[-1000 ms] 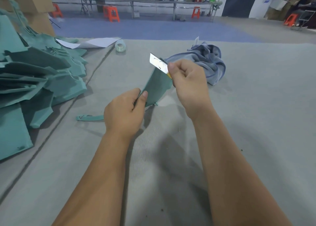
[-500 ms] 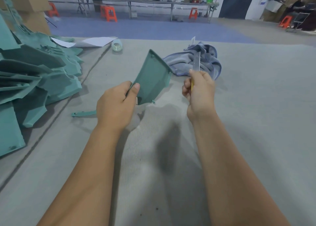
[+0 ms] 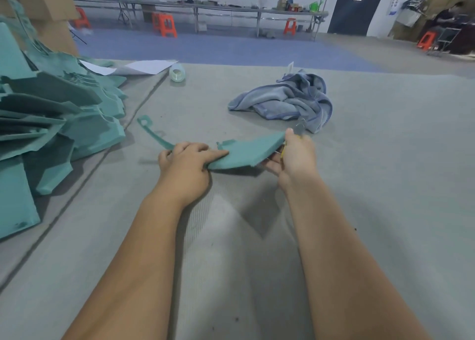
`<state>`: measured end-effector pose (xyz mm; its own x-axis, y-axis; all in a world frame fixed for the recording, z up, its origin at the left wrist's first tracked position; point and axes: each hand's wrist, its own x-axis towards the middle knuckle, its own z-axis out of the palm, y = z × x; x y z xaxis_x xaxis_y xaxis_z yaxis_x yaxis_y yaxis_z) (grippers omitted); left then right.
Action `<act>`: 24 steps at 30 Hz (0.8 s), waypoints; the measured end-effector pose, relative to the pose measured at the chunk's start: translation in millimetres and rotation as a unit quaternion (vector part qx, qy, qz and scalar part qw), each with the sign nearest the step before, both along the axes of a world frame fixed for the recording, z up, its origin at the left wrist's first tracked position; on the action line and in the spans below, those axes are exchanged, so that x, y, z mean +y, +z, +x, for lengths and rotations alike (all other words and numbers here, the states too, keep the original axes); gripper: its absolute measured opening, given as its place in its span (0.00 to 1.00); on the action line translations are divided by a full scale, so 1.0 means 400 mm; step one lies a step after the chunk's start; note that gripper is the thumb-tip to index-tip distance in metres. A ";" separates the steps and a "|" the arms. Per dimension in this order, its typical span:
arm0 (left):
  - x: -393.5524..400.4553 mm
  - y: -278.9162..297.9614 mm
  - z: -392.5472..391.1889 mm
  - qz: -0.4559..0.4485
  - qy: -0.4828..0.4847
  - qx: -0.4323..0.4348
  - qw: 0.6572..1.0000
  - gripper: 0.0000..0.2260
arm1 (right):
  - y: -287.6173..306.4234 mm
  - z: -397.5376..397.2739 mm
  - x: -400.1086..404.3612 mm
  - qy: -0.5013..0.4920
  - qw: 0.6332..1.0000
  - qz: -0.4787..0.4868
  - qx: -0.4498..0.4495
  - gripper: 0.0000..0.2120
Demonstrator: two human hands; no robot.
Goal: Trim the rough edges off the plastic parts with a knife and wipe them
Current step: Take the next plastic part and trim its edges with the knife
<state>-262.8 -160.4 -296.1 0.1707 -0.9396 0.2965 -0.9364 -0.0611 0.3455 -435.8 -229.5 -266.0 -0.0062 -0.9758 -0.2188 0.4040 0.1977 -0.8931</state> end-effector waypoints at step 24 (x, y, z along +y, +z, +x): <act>0.023 0.061 0.054 0.014 -0.004 0.829 0.559 0.31 | 0.049 0.051 0.076 0.273 0.910 -0.307 0.054 0.09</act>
<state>-241.0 -151.1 -271.6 0.1848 -0.9426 -0.2783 0.6694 -0.0867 0.7379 -415.4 -199.1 -246.3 0.5277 -0.7775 0.3422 0.2986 -0.2073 -0.9316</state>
